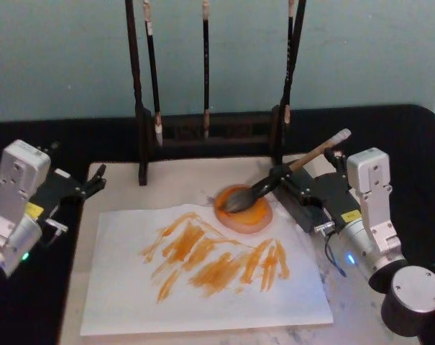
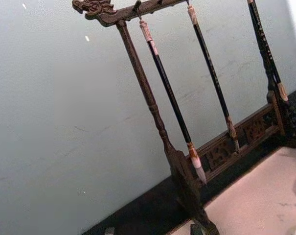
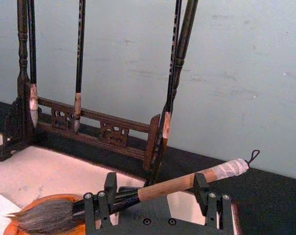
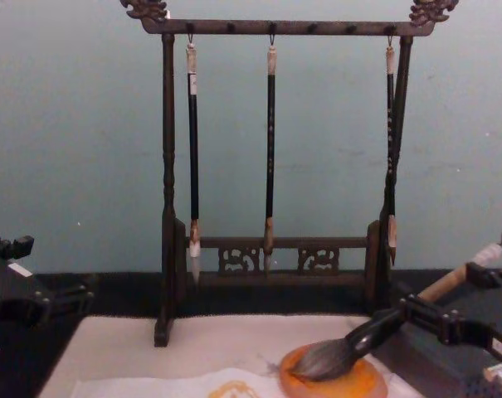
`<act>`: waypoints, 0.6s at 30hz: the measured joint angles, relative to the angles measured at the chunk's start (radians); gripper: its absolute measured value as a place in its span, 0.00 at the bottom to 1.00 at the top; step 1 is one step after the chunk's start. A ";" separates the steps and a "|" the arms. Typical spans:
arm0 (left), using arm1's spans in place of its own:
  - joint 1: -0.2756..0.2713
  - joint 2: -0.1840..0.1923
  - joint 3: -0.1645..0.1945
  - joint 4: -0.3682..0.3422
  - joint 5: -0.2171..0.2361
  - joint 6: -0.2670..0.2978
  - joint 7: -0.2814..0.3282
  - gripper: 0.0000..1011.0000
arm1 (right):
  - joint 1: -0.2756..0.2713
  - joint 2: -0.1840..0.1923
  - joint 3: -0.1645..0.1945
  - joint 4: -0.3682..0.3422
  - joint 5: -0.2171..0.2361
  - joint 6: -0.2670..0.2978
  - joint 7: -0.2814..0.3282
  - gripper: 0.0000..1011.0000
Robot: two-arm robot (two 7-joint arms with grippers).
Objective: Pick up the brush from the inkstone, write on the paper, then place the brush back to its original position.
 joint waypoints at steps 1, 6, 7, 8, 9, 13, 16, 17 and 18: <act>0.000 0.000 0.000 0.000 0.000 0.000 0.000 0.99 | 0.000 0.000 0.000 0.000 0.000 0.000 0.000 0.99; 0.000 0.000 0.000 0.000 0.000 0.000 0.000 0.99 | 0.000 0.000 0.000 -0.001 0.002 0.000 0.000 0.99; 0.000 0.000 0.000 0.000 0.000 0.000 0.000 0.99 | 0.000 0.000 0.000 -0.001 0.002 0.000 0.000 0.99; 0.000 0.000 0.000 0.000 0.000 0.000 0.000 0.99 | 0.000 0.001 0.000 -0.001 0.002 0.000 0.000 0.99; 0.000 0.000 0.000 0.000 0.000 0.000 0.000 0.99 | 0.000 0.001 0.000 -0.001 0.002 0.000 0.000 0.99; 0.000 0.000 0.000 0.000 0.000 0.000 0.000 0.99 | 0.000 0.001 0.000 -0.001 0.004 0.000 0.001 0.99; 0.000 0.000 0.000 0.000 0.000 0.000 0.000 0.99 | 0.000 0.001 0.000 -0.002 0.004 -0.001 0.001 0.99; 0.000 0.000 0.000 0.000 0.000 0.000 0.000 0.99 | 0.000 0.001 0.000 -0.002 0.004 -0.001 0.001 0.99; 0.000 0.000 0.000 0.000 0.000 0.000 0.000 0.99 | 0.000 0.001 0.000 -0.002 0.005 -0.001 0.001 0.99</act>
